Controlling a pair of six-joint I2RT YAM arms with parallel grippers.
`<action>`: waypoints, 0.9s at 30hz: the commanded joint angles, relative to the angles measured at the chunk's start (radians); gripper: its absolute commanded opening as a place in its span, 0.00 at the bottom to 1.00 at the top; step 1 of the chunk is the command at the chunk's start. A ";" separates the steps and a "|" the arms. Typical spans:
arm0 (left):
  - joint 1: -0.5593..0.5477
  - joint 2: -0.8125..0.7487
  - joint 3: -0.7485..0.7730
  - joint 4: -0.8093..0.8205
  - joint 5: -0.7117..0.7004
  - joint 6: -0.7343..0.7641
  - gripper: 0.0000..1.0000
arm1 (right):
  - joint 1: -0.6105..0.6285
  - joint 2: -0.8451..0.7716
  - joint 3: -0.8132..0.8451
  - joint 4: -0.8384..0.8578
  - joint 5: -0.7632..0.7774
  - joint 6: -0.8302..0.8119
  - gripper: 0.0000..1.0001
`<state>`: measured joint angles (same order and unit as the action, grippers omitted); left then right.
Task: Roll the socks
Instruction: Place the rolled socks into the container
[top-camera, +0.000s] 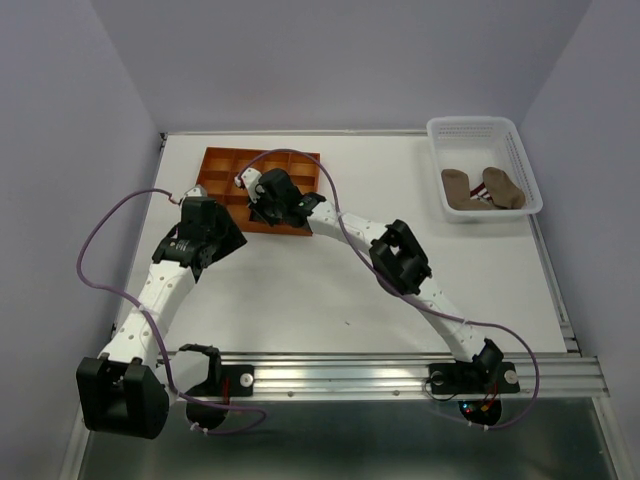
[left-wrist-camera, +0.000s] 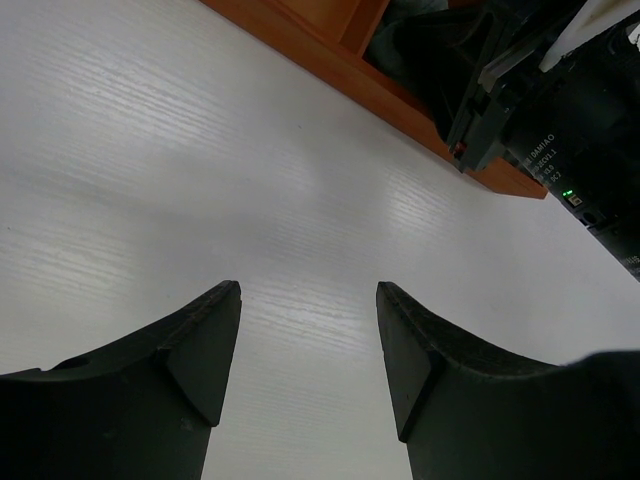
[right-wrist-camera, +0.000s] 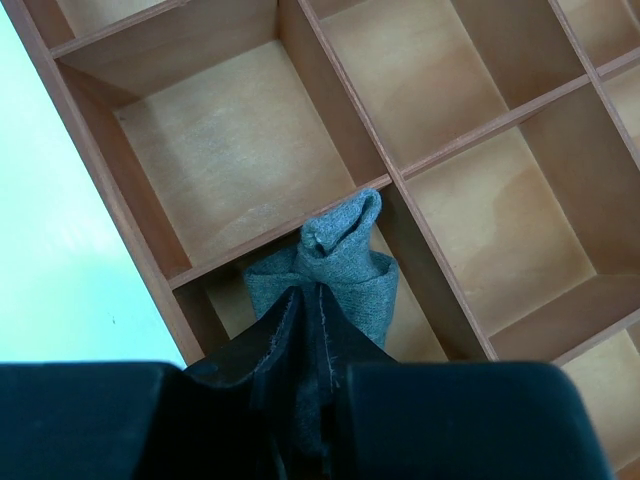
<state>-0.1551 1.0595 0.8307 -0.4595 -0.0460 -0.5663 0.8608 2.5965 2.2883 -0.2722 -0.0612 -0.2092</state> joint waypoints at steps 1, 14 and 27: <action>0.006 0.000 -0.008 0.024 0.012 0.000 0.67 | 0.006 0.039 0.017 -0.015 0.003 -0.004 0.15; 0.006 -0.006 -0.001 0.025 0.014 0.003 0.67 | 0.006 -0.205 -0.042 0.137 0.008 0.059 0.18; 0.005 0.000 0.002 0.032 0.020 0.011 0.67 | 0.006 -0.095 0.013 0.177 0.090 0.088 0.17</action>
<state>-0.1551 1.0595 0.8307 -0.4519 -0.0299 -0.5655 0.8608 2.4645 2.2414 -0.1417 0.0017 -0.1440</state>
